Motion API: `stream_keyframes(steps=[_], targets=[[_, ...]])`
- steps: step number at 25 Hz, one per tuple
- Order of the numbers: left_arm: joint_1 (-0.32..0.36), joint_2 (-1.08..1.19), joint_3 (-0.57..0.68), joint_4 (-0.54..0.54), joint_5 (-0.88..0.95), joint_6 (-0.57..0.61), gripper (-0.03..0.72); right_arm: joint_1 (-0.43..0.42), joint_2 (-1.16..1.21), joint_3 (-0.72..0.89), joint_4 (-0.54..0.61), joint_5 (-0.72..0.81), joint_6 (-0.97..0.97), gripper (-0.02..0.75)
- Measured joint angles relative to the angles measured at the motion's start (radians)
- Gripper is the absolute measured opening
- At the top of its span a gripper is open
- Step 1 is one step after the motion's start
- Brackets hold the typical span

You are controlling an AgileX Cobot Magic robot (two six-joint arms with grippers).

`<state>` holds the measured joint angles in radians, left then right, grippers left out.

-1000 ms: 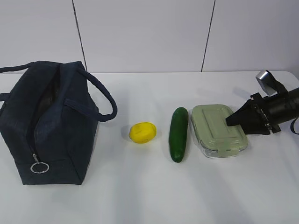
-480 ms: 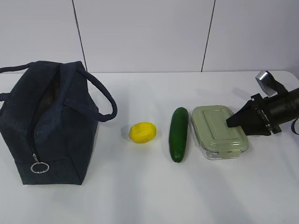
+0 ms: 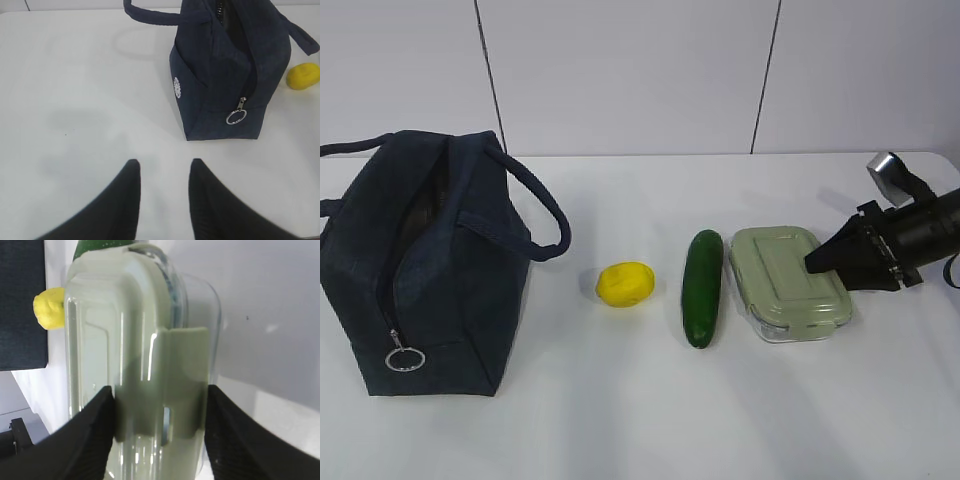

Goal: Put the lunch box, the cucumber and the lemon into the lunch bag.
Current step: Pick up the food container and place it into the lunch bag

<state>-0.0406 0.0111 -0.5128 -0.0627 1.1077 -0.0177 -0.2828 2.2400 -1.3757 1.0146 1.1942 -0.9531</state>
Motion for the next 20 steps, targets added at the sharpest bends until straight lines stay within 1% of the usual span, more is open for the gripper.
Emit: stream_keyframes(steps=[8,20], targets=[[0.0,0.0,0.0,0.0,0.0,0.0,0.234,0.0,0.0,0.0,0.0,0.002,0.005,0.366],[0.0,0.0,0.0,0.0,0.0,0.0,0.234,0.0,0.0,0.0,0.004,0.002,0.005,0.351]])
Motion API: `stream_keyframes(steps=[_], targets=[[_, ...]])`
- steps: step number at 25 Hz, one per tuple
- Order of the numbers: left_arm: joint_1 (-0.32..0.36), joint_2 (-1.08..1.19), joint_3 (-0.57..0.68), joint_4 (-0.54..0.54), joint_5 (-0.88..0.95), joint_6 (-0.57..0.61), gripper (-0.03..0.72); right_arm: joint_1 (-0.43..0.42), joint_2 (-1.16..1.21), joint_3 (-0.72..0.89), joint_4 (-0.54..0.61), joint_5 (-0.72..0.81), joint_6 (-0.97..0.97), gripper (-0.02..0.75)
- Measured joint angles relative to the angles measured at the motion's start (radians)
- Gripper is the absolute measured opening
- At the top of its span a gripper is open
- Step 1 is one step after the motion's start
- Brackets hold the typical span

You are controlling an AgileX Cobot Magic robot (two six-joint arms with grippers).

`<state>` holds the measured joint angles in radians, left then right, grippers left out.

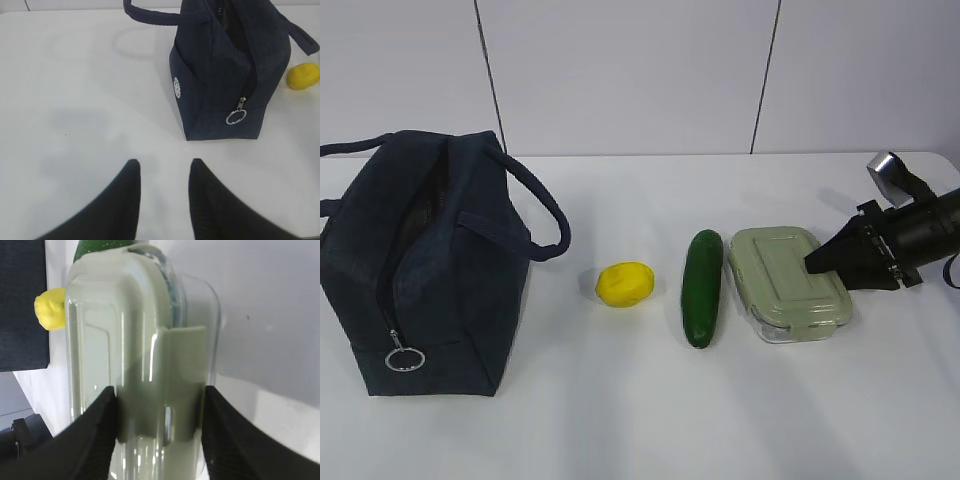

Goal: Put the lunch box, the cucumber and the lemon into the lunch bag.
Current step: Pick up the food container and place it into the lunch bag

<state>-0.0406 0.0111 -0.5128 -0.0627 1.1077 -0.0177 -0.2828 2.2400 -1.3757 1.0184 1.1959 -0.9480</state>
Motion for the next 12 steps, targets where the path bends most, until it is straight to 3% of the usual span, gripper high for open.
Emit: stream_keyframes(steps=[12], targets=[[0.0,0.0,0.0,0.0,0.0,0.0,0.234,0.0,0.0,0.0,0.002,0.0,0.0,0.349]])
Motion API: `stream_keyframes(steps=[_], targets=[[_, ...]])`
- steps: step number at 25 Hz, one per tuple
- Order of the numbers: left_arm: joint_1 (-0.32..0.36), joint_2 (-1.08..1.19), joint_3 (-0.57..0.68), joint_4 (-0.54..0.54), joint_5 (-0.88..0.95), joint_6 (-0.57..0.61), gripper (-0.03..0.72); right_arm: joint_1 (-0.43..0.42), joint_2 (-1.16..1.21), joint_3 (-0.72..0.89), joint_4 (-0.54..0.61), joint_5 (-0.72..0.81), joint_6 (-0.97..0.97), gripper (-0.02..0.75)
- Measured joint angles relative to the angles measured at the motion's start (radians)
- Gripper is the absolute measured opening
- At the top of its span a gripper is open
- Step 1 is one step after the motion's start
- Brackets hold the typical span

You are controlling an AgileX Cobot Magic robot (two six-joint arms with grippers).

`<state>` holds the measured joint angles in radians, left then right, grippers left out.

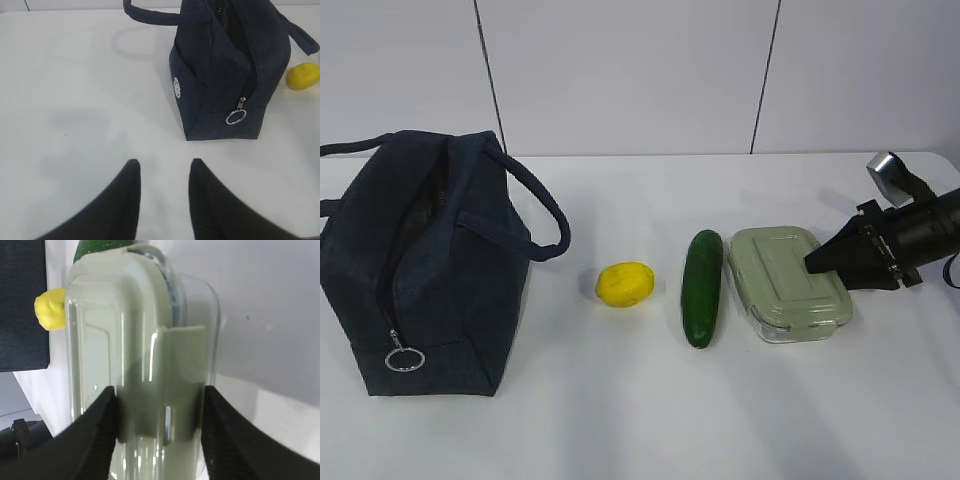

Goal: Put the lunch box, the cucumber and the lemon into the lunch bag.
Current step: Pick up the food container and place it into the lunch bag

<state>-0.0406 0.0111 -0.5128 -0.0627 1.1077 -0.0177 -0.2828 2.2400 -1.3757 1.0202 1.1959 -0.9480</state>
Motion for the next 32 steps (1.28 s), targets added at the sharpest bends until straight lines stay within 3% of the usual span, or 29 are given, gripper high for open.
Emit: stream_keyframes(steps=[32], targets=[[0.003,0.0,0.0,0.0,0.0,0.0,0.234,0.0,0.0,0.0,0.017,-0.006,0.059,0.348]])
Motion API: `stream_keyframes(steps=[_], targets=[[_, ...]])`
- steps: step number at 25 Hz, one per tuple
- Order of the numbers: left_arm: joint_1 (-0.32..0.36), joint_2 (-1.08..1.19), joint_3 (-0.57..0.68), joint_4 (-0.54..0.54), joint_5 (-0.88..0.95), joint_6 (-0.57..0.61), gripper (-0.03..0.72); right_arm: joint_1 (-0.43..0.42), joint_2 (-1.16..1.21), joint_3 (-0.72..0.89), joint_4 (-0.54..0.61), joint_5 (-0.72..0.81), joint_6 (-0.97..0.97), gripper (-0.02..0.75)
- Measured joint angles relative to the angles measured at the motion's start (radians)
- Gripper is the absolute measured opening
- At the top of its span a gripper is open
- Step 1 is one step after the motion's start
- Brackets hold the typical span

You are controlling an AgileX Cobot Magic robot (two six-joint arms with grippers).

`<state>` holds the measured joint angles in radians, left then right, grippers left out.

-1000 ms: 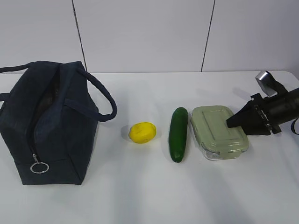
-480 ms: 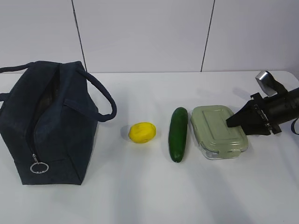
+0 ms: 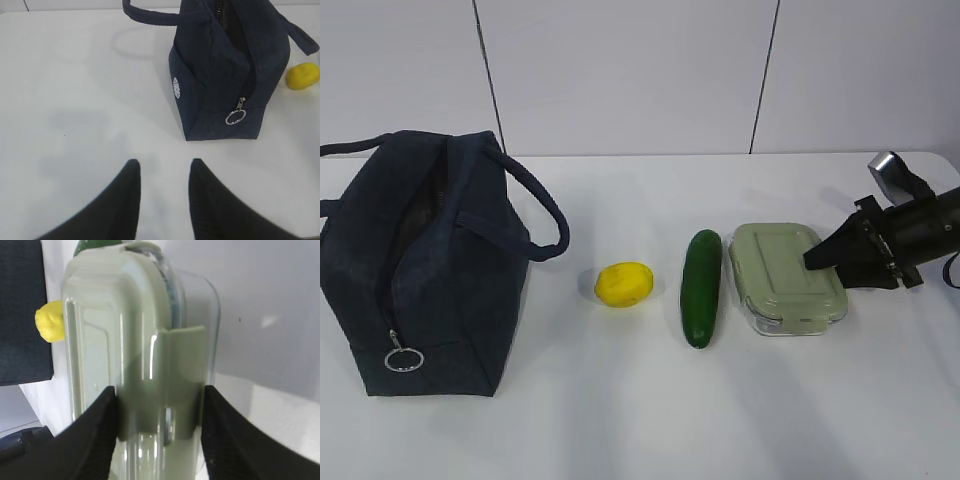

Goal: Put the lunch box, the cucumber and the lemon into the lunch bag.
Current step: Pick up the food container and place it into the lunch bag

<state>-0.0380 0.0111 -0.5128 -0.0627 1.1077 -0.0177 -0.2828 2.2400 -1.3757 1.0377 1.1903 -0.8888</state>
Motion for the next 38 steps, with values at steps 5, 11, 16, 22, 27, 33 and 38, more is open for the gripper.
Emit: stream_keyframes(steps=[5,11,16,22,27,33,38], targets=[[0.0,0.0,0.0,0.0,0.0,0.0,0.234,0.0,-0.004,0.0,0.002,-0.01,0.01,0.348],[0.0,0.0,0.0,0.0,0.0,0.0,0.234,0.0,-0.014,0.0,0.002,-0.02,0.126,0.348],[0.0,0.0,0.0,0.0,0.0,0.0,0.234,0.0,-0.014,0.0,0.009,-0.02,0.165,0.348],[0.0,0.0,0.0,0.0,0.0,0.0,0.234,0.0,-0.015,0.0,0.01,-0.02,0.17,0.348],[0.0,0.0,0.0,0.0,0.0,0.0,0.234,0.0,-0.015,0.0,0.011,-0.02,0.17,0.348],[0.0,0.0,0.0,0.0,0.0,0.0,0.234,0.0,-0.017,0.0,0.011,-0.022,0.137,0.348],[0.0,0.0,0.0,0.0,0.0,0.0,0.234,0.0,-0.045,0.0,0.021,-0.037,0.114,0.348]])
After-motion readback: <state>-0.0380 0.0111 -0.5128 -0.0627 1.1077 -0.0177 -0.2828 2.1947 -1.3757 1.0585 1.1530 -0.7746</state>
